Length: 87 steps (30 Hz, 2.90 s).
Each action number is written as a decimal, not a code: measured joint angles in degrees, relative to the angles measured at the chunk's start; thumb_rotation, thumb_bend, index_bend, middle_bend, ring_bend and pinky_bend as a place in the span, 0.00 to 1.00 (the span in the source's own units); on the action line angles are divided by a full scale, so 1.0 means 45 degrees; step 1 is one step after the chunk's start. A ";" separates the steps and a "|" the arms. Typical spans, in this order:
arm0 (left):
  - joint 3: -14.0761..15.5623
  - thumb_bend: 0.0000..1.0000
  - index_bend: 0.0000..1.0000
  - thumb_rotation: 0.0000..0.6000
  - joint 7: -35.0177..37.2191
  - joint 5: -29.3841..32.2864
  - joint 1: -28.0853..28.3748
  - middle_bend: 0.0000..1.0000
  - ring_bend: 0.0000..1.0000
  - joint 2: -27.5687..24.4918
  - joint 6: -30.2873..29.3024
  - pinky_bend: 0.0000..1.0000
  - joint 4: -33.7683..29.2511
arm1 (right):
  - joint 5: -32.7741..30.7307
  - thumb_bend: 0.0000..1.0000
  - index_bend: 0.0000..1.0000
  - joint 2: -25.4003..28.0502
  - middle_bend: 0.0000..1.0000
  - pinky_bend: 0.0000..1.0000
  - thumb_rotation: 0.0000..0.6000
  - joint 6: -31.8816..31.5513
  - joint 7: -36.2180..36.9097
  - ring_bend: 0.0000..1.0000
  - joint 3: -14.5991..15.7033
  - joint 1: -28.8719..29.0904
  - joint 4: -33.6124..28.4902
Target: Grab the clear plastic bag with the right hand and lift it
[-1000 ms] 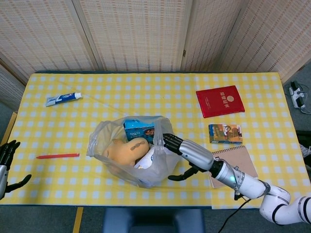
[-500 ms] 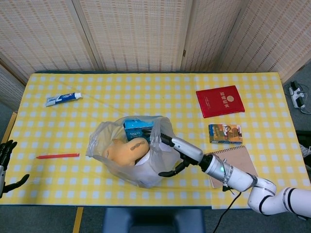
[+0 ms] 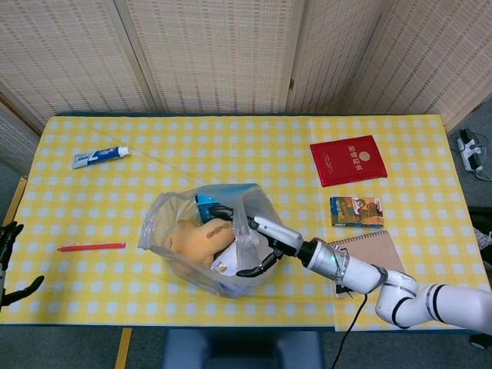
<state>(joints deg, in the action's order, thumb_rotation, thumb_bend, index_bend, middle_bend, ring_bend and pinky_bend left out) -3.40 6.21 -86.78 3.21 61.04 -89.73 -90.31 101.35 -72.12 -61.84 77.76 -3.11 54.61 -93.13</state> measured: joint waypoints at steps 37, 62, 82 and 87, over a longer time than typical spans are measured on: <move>-0.0080 0.22 0.01 1.00 0.0711 -0.0037 -0.0155 0.10 0.09 -0.0220 -0.0207 0.07 0.0058 | -0.0988 0.24 0.00 -0.1848 0.00 0.00 1.00 0.1463 -0.2004 0.00 -0.0307 0.1694 0.0522; -0.0043 0.22 0.00 1.00 0.1483 -0.0215 -0.0391 0.10 0.09 -0.0480 -0.0580 0.07 0.0136 | -0.2350 0.23 0.00 -0.3307 0.00 0.00 1.00 0.2616 -0.3880 0.00 -0.1400 0.2563 0.1157; -0.0020 0.22 0.00 1.00 0.1978 -0.0368 -0.0626 0.10 0.09 -0.0631 -0.0966 0.08 0.0220 | -0.2749 0.22 0.00 -0.4693 0.00 0.00 1.00 0.2550 -0.3450 0.00 -0.2203 0.3119 0.2774; -0.0041 0.22 0.00 1.00 0.2024 -0.0256 -0.0628 0.10 0.10 -0.0649 -0.0887 0.08 0.0224 | -0.2667 0.21 0.00 -0.4948 0.00 0.00 1.00 0.2308 -0.3194 0.02 -0.2353 0.3219 0.3136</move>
<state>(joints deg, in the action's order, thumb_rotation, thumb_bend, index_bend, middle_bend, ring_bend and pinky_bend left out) -3.58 15.32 -87.93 0.38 58.12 -93.72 -89.30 89.35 -94.38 -51.45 63.38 -13.70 69.09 -79.02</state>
